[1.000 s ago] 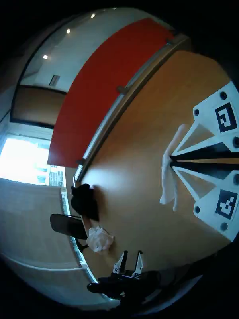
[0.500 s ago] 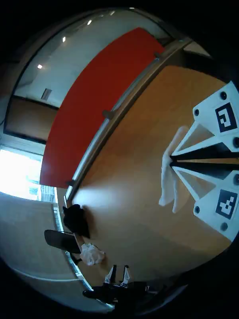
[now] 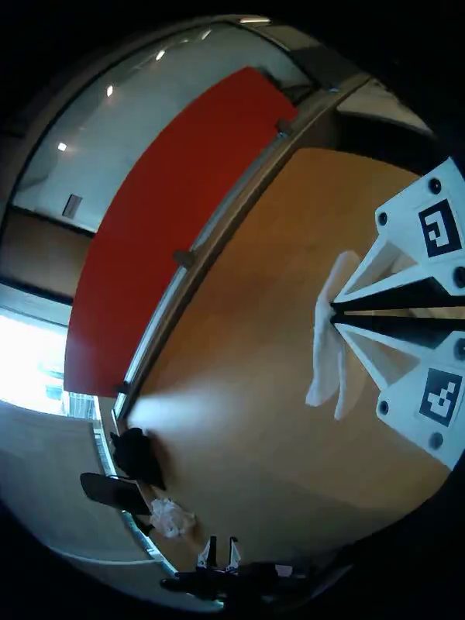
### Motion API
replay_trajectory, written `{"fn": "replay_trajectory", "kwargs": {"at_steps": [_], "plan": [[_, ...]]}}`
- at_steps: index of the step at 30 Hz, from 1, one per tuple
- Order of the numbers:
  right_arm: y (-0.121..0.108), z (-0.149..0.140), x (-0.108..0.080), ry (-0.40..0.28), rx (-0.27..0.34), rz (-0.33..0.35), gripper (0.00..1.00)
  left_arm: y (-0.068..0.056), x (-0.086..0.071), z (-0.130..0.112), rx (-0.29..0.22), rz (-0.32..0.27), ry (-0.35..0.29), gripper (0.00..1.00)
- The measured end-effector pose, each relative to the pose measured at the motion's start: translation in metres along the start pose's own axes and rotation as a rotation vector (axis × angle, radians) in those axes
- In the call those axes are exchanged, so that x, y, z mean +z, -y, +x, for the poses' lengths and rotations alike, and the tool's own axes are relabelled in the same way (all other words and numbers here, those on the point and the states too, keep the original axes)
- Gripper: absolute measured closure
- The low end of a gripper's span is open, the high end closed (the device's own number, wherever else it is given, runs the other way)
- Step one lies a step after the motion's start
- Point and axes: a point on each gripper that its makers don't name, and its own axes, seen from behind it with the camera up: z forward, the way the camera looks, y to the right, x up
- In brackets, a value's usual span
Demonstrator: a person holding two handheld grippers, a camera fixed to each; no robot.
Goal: Fold towel
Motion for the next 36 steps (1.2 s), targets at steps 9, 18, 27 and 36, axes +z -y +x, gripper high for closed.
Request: {"fn": "replay_trajectory", "kwargs": {"at_steps": [9, 18, 27, 36], "plan": [[-0.039, -0.017, -0.004, 0.036, 0.017, -0.045, 0.97, -0.002, 0.002, 0.003, 0.007, 0.004, 0.005, 0.04], [-0.071, -0.029, -0.008, 0.062, 0.031, -0.076, 0.97, -0.01, 0.004, 0.007, 0.02, 0.001, 0.006, 0.04], [-0.089, -0.043, -0.017, 0.077, 0.056, -0.101, 0.97, -0.016, 0.007, 0.012, 0.031, -0.006, 0.006, 0.04], [-0.094, -0.067, -0.029, 0.095, 0.085, -0.121, 0.97, -0.023, 0.008, 0.016, 0.043, -0.016, 0.006, 0.04]]}}
